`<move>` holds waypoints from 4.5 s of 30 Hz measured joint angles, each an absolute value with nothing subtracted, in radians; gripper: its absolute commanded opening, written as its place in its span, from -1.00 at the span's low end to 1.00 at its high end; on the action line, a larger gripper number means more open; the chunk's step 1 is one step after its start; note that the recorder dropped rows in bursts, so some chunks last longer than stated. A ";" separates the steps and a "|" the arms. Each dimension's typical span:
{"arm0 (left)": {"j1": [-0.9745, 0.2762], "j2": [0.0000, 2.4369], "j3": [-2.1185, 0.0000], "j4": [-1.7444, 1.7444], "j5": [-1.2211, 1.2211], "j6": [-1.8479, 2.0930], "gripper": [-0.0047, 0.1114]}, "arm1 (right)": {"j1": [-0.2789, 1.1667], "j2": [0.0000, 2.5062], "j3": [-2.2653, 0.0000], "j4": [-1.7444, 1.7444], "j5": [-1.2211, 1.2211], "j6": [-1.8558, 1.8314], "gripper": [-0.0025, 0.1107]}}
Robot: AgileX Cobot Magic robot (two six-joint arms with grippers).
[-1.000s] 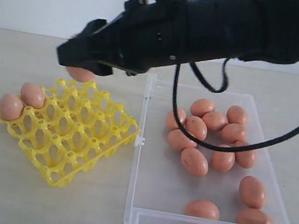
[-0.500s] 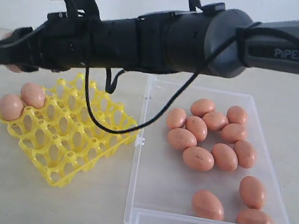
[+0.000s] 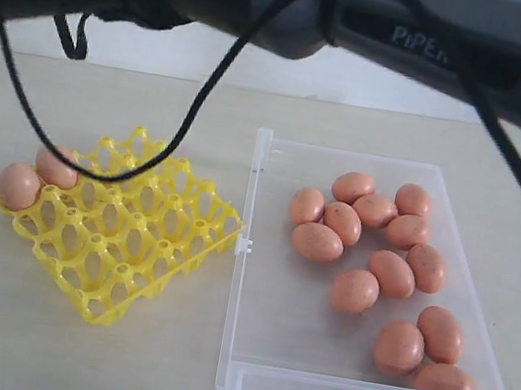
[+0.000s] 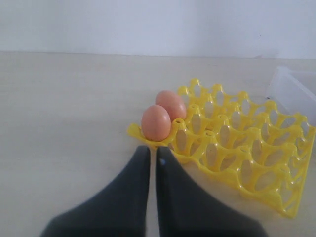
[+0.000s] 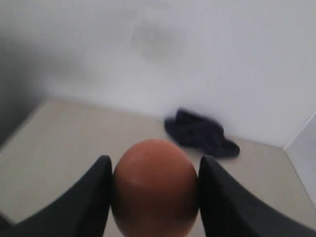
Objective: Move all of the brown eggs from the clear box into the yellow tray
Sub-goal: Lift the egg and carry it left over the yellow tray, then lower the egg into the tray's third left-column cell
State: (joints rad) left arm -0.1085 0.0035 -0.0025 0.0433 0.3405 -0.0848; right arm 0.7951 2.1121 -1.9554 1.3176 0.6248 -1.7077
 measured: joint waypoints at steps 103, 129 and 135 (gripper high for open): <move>-0.109 0.003 -0.003 0.043 0.340 -0.085 -0.85 | 0.670 2.475 -1.952 0.443 0.121 -0.227 -0.96; -0.109 0.003 -0.003 0.043 0.340 -0.085 -0.85 | 0.670 2.508 -1.952 0.457 0.069 -0.271 -0.09; -0.109 0.003 -0.003 0.043 0.340 -0.085 -0.85 | 0.670 2.508 -1.952 0.457 0.071 -0.280 -0.02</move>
